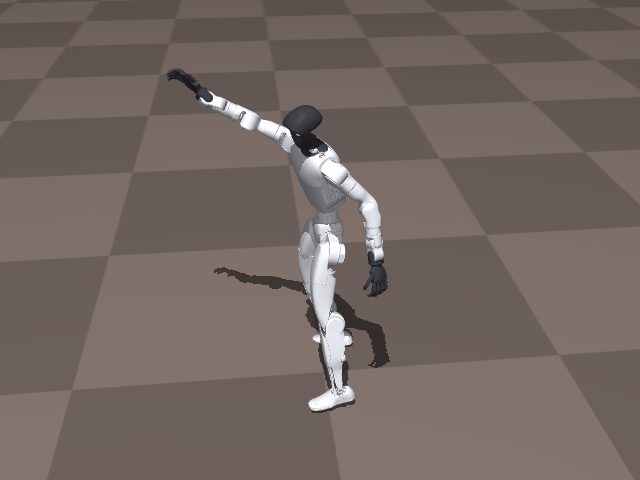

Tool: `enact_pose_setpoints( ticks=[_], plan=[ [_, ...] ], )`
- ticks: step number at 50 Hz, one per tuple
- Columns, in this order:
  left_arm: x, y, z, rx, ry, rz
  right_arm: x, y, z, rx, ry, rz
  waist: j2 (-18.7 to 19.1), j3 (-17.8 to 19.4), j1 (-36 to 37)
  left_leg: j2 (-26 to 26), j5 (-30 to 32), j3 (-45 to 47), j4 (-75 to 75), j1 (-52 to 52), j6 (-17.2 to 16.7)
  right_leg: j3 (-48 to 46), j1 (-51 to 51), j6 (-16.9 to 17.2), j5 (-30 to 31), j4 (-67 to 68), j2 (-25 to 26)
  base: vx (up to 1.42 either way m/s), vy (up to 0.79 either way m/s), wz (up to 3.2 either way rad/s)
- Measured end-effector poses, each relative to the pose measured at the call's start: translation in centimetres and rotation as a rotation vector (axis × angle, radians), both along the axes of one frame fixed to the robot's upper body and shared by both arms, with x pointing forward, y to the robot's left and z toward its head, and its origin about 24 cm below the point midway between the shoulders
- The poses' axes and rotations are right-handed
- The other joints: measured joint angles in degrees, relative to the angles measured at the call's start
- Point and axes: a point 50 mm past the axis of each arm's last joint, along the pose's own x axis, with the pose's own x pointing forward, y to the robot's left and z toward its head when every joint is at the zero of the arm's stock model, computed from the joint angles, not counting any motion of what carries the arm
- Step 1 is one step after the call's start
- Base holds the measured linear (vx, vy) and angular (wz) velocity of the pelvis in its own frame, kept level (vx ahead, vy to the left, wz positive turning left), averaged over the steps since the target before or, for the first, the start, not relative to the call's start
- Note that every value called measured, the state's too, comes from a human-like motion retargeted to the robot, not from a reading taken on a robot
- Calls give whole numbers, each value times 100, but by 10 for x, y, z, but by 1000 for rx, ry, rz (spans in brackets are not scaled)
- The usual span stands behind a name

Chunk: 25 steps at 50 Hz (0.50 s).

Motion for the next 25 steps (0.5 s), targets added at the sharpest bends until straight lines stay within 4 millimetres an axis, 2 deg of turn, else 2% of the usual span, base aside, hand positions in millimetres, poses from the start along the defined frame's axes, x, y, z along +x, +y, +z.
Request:
enact_pose_setpoints(
  ticks=[2, 3, 6, 10, 13, 16, 17, 19, 21, 23, 25],
  plan=[
    [1, 6, 2, 6, 13, 3, -42, -21, 12, 107, -89, 17, 22, -251, -313, 21, 47, 189, 57, 122, 0, 196, 77, 44, 67, -189, 64, 12, -6, -93],
    [2, 8, 2, 13, 16, 11, -57, -27, 16, 129, -130, 31, 45, -371, -483, 27, 73, 275, 84, 182, 0, 289, 115, 70, 93, -272, 89, 11, -6, -87],
    [5, 13, 2, 39, 17, 63, -83, -31, 25, 114, -240, 86, 194, -659, -1017, 58, 141, 535, 175, 355, 0, 570, 248, 135, 186, -553, 182, 10, -5, -87],
    [15, 10, -3, 48, 13, 128, -92, -22, 32, 26, -347, 163, 555, -802, -1776, 109, 190, 909, 301, 628, 0, 981, 432, 168, 276, -885, 299, 6, -2, -96],
    [29, 7, -5, 43, -10, 147, -87, -20, 21, -19, -376, 178, 871, -757, -2302, 171, 192, 1236, 393, 845, 0, 1343, 511, 155, 330, -1078, 397, 3, -1, -112],
    [44, -4, -7, 16, -61, 166, -78, -26, 0, -37, -347, 135, 1267, -688, -2767, 255, 152, 1606, 509, 1017, 0, 1743, 490, 137, 394, -1212, 507, -1, 0, -123],
    [48, -7, -8, 4, -82, 182, -70, -28, -10, -33, -324, 120, 1394, -668, -2942, 290, 125, 1735, 560, 1060, 0, 1879, 466, 128, 419, -1249, 549, -3, 1, -126],
    [47, -6, -6, -8, -125, 237, -41, -37, -48, 14, -253, 108, 1520, -647, -3380, 363, 57, 1988, 672, 1114, 0, 2140, 379, 99, 464, -1289, 634, -5, 1, -121],
    [48, 5, 2, 4, -177, 274, -18, -55, -109, 109, -169, 92, 1481, -597, -3738, 436, -22, 2243, 777, 1146, 0, 2393, 240, 50, 492, -1274, 718, -7, 1, -117],
    [59, 15, 13, 20, -237, 264, -20, -76, -177, 215, -90, 32, 1427, -467, -3923, 531, -127, 2505, 897, 1170, 0, 2639, 83, -20, 518, -1233, 825, -9, 1, -116],
    [73, 16, 20, 15, -294, 234, -27, -89, -229, 293, -5, -43, 1484, -278, -4108, 647, -249, 2760, 1015, 1187, 0, 2862, -82, -105, 545, -1182, 953, -11, 1, -112]
  ],
)
